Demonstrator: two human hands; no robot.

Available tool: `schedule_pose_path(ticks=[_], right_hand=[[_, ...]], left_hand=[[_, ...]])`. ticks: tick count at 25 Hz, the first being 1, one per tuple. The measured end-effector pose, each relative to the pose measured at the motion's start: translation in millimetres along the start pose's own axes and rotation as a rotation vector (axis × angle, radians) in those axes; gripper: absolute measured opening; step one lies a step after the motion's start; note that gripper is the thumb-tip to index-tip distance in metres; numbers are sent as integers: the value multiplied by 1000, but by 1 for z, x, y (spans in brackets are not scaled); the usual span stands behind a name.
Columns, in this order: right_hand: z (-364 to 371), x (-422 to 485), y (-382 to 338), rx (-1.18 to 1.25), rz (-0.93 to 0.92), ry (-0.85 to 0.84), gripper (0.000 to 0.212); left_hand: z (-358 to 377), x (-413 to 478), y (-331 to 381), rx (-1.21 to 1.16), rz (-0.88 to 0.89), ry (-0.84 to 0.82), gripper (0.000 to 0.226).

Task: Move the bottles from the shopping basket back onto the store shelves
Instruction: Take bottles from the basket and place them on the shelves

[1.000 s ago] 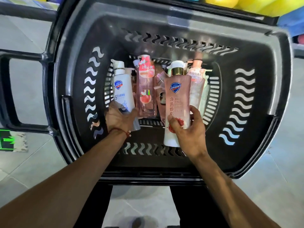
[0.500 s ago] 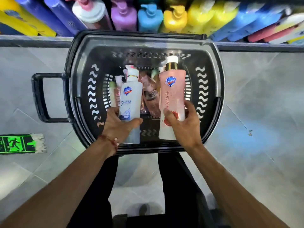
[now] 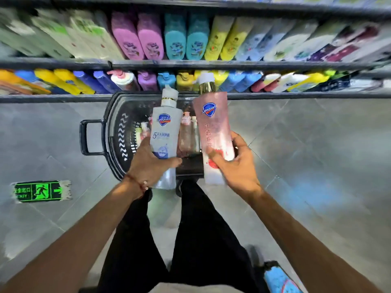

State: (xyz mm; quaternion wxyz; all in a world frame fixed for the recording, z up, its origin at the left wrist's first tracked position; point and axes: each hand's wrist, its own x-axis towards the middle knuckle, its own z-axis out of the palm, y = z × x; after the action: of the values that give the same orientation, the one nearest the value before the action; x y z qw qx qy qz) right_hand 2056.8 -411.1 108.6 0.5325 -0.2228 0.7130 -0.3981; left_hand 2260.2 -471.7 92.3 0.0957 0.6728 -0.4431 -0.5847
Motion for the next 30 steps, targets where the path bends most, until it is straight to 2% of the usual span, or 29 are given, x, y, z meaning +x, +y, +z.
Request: schedule_pose_path(ticks=[2, 5, 8, 11, 15, 19, 24, 30], right_hand=[[-21, -25, -23, -22, -46, -48, 41], [-49, -63, -44, -54, -133, -91, 53], [-66, -98, -51, -56, -160, -152, 49], [-74, -136, -49, 14, -152, -163, 46], [-80, -185, -45, 56, -186, -88, 41], [-100, -234, -50, 101, -237, -10, 43], [-142, -263, -57, 120, -303, 22, 50], [-233, -260, -80, 133, -408, 4, 48]], left_hand=[[8, -31, 16, -36, 61, 37, 47], [18, -69, 33, -66, 127, 79, 67], [22, -103, 40, -96, 179, 74, 84], [26, -137, 40, -102, 248, 69, 71], [30, -177, 37, -115, 311, 51, 53], [37, -217, 39, -166, 354, -27, 54], [60, -254, 75, -207, 426, -80, 58], [125, -289, 139, -350, 495, -134, 54]])
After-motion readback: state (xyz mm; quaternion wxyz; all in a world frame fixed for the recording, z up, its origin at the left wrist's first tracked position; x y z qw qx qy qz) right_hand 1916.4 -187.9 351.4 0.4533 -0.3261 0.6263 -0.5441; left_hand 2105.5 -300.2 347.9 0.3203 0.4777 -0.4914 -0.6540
